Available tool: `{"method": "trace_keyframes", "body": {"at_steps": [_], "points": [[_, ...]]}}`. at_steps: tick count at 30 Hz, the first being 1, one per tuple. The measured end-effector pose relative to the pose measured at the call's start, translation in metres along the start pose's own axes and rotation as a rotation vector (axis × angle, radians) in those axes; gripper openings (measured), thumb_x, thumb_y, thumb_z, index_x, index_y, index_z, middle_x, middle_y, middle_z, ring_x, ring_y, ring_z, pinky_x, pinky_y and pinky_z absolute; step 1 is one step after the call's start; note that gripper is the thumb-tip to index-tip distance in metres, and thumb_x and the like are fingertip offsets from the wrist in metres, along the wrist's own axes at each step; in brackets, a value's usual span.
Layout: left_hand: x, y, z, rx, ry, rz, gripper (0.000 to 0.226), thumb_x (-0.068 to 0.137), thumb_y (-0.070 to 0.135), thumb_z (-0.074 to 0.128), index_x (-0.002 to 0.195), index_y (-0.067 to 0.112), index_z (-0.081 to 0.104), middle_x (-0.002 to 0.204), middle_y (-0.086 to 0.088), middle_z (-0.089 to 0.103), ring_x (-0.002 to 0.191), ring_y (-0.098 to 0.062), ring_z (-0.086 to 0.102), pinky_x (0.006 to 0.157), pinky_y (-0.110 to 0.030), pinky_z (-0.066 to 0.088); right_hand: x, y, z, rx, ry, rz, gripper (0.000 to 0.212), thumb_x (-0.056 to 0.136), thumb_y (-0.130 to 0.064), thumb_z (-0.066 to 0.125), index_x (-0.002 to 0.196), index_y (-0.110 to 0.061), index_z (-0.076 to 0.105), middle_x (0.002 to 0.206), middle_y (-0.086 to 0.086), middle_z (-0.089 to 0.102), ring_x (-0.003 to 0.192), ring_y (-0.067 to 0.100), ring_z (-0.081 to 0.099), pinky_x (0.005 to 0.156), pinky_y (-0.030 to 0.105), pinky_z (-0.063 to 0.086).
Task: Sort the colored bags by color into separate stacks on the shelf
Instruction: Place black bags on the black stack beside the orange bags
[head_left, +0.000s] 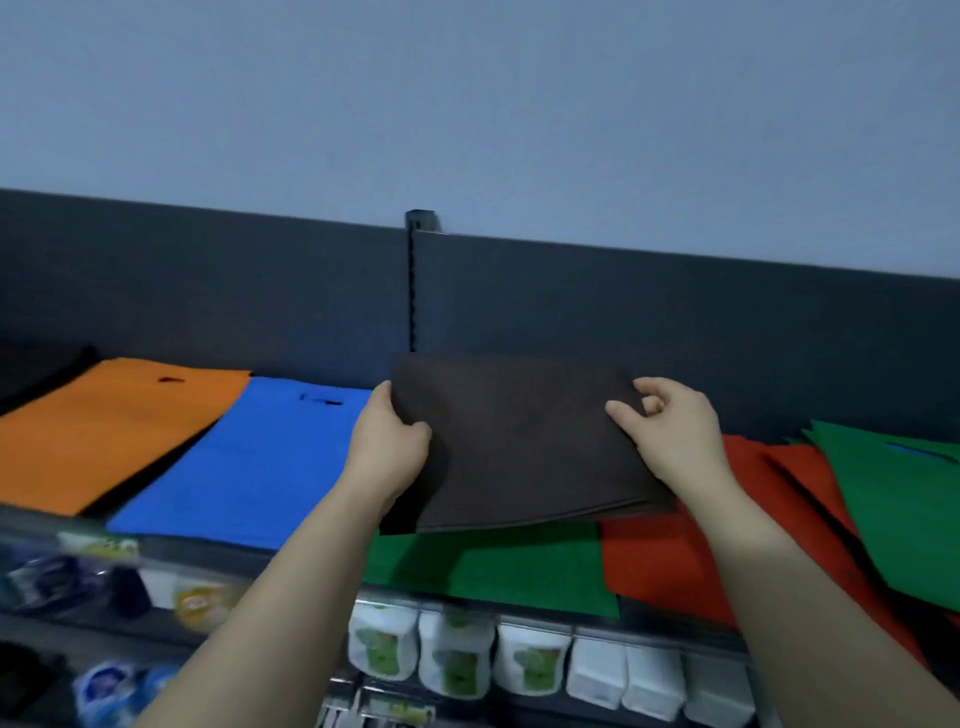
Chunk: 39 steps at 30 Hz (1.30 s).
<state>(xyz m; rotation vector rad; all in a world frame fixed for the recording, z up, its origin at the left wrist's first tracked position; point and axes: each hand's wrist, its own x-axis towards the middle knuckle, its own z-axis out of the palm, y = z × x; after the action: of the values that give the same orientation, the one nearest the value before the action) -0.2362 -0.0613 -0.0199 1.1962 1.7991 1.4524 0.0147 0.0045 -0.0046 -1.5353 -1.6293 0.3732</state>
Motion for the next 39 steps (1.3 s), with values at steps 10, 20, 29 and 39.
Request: {"method": "trace_keyframes", "body": {"at_steps": [10, 20, 29, 39], "points": [[0.024, -0.055, -0.205, 0.066, 0.163, -0.047, 0.044, 0.090, 0.002, 0.051, 0.129, 0.021, 0.046, 0.107, 0.007, 0.055, 0.096, -0.017, 0.053, 0.078, -0.029, 0.043, -0.048, -0.150, 0.157, 0.168, -0.195, -0.075, 0.051, 0.083, -0.031, 0.071, 0.129, -0.012, 0.058, 0.114, 0.007, 0.063, 0.102, 0.017, 0.059, 0.085, 0.026, 0.045], [0.078, -0.096, -0.343, 0.159, 0.362, -0.137, 0.042, 0.090, 0.007, 0.056, 0.129, 0.018, 0.046, 0.114, 0.001, 0.056, 0.098, -0.022, 0.056, 0.081, -0.032, 0.047, -0.049, -0.272, 0.291, 0.265, -0.335, -0.168, 0.049, 0.084, -0.030, 0.070, 0.128, -0.012, 0.058, 0.102, 0.000, 0.061, 0.088, 0.012, 0.057, 0.074, 0.021, 0.040], [0.153, -0.130, -0.434, 0.200, 0.485, -0.146, 0.048, 0.089, 0.011, 0.059, 0.134, 0.019, 0.044, 0.117, 0.003, 0.056, 0.095, -0.018, 0.053, 0.078, -0.030, 0.042, -0.032, -0.352, 0.403, 0.334, -0.400, -0.234, 0.051, 0.085, -0.034, 0.068, 0.131, -0.015, 0.055, 0.115, 0.002, 0.062, 0.096, 0.012, 0.057, 0.081, 0.026, 0.045], [0.230, -0.167, -0.546, 0.192, 0.456, -0.097, 0.052, 0.091, 0.011, 0.058, 0.140, 0.019, 0.041, 0.117, 0.009, 0.052, 0.097, -0.014, 0.051, 0.080, -0.028, 0.042, -0.045, -0.444, 0.500, 0.328, -0.337, -0.239, 0.050, 0.086, -0.032, 0.067, 0.130, -0.014, 0.056, 0.105, -0.001, 0.061, 0.100, 0.015, 0.059, 0.082, 0.026, 0.043]]}}
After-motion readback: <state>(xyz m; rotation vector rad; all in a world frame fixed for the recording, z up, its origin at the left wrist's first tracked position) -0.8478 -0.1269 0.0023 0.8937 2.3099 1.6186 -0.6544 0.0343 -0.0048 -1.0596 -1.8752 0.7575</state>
